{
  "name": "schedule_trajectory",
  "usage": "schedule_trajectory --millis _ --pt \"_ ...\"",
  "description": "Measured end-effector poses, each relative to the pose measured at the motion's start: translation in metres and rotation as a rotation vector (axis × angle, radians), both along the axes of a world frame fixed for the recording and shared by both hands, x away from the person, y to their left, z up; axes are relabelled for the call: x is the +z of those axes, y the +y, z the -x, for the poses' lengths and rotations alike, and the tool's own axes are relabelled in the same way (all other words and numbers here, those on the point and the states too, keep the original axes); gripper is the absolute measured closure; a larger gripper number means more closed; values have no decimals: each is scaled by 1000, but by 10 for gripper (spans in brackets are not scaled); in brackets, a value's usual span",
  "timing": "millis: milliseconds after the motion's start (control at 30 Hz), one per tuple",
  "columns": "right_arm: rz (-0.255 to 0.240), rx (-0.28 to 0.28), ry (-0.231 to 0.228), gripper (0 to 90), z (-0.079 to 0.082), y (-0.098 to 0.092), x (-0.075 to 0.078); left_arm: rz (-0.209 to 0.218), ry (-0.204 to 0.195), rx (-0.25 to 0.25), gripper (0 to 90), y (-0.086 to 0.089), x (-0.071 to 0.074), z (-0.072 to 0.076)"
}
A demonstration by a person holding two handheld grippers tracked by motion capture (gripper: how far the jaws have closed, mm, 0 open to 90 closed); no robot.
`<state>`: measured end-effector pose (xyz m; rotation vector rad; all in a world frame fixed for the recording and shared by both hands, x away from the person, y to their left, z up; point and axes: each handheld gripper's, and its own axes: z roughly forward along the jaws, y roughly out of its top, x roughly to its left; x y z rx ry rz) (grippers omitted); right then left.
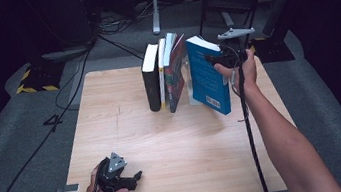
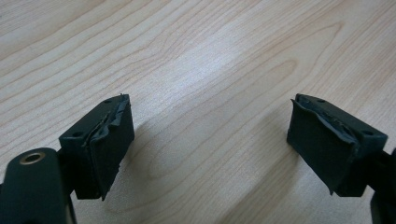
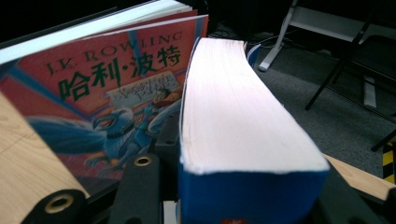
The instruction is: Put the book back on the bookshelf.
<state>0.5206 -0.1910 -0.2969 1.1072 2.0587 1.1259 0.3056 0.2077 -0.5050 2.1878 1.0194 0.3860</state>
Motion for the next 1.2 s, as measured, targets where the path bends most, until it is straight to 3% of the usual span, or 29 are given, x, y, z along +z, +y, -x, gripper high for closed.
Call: schedule_trajectory --millis 400,733,1033,1200 --pt "10 49 -17 599 38 -17 -15 -2 1 -1 147 0 0 0" --pt "5 65 3 596 55 -33 -24 -2 2 0 147 0 0 0" --pt "28 80 19 594 63 -38 -25 -2 2 0 147 0 0 0" --pt "18 94 35 590 65 -43 -26 -2 2 0 147 0 0 0"
